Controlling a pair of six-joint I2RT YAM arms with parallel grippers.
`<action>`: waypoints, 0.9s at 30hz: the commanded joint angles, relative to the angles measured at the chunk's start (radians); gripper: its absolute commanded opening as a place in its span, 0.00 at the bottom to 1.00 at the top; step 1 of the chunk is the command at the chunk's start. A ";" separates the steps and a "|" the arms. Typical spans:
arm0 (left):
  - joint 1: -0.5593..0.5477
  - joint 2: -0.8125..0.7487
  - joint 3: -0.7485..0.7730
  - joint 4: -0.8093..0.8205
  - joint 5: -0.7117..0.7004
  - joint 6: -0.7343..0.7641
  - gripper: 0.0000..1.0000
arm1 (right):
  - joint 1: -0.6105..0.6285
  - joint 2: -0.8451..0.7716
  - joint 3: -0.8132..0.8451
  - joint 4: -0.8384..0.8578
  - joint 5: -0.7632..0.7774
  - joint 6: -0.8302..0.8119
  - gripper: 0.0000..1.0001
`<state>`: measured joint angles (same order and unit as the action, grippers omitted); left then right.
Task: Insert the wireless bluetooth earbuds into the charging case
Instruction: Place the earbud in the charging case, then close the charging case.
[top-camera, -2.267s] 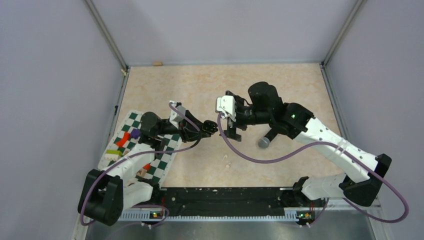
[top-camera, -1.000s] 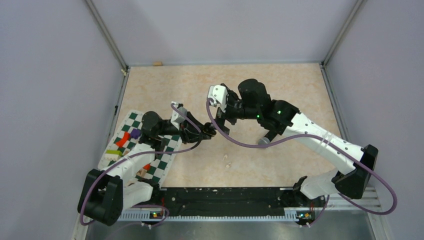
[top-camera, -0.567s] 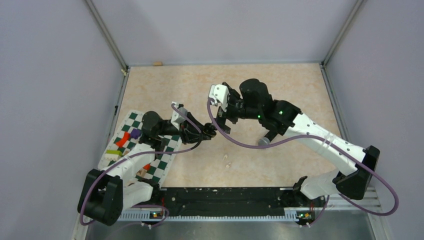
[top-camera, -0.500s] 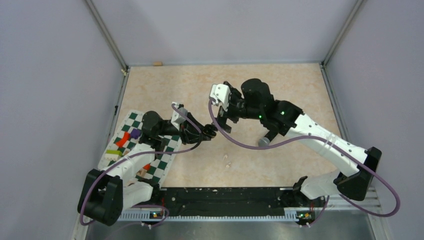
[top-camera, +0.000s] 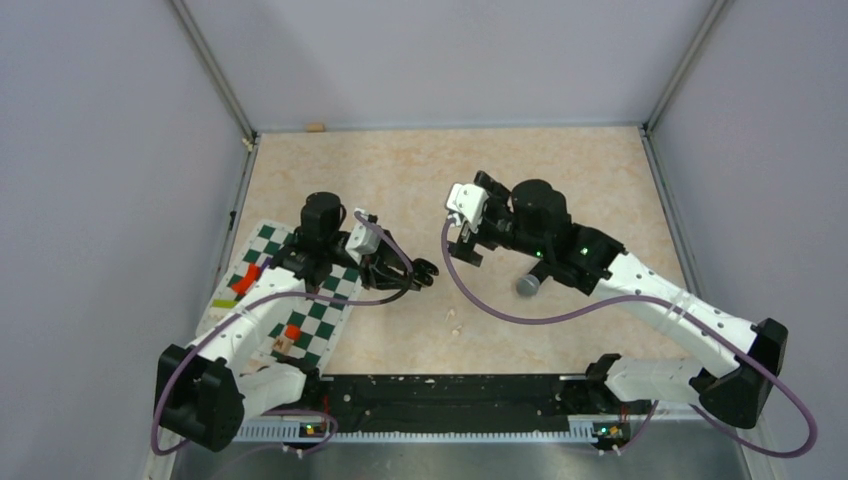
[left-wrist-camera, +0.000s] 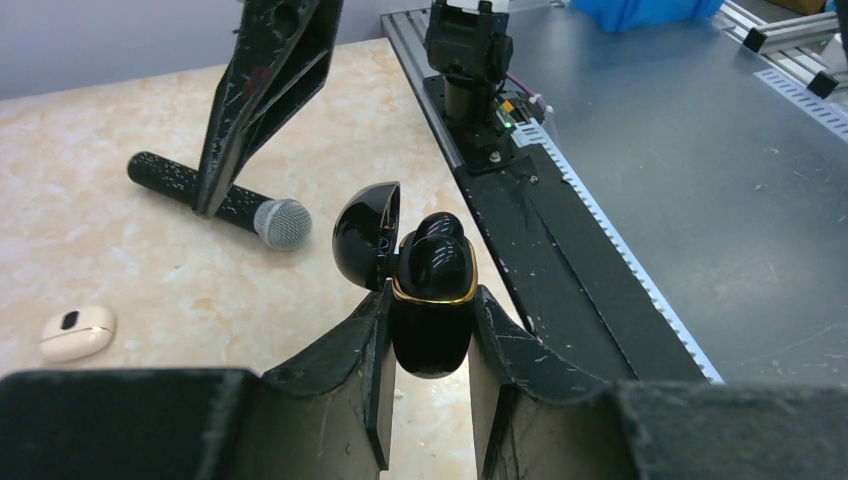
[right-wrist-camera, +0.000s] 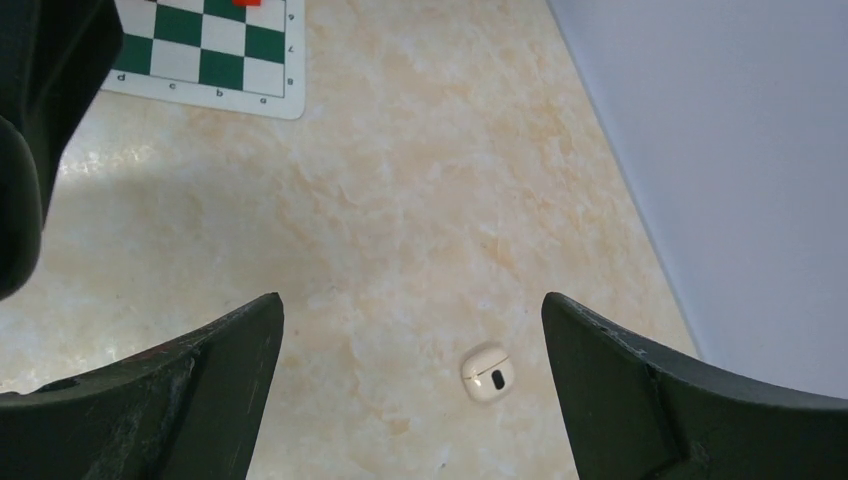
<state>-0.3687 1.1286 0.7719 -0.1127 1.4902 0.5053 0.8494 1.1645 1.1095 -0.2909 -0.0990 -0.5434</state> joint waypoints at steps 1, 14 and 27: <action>-0.005 -0.005 0.011 -0.217 0.035 0.226 0.00 | -0.018 -0.029 -0.019 0.120 -0.018 0.002 0.99; -0.015 0.002 -0.092 0.271 -0.156 -0.182 0.00 | -0.019 -0.044 -0.152 0.341 -0.032 0.220 0.99; 0.001 0.062 -0.340 1.176 -0.350 -0.764 0.00 | -0.021 -0.019 -0.206 0.496 0.158 0.276 0.99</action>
<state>-0.3714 1.1660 0.4686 0.7242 1.2091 -0.0826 0.8394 1.1549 0.9131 0.0963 -0.0372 -0.2909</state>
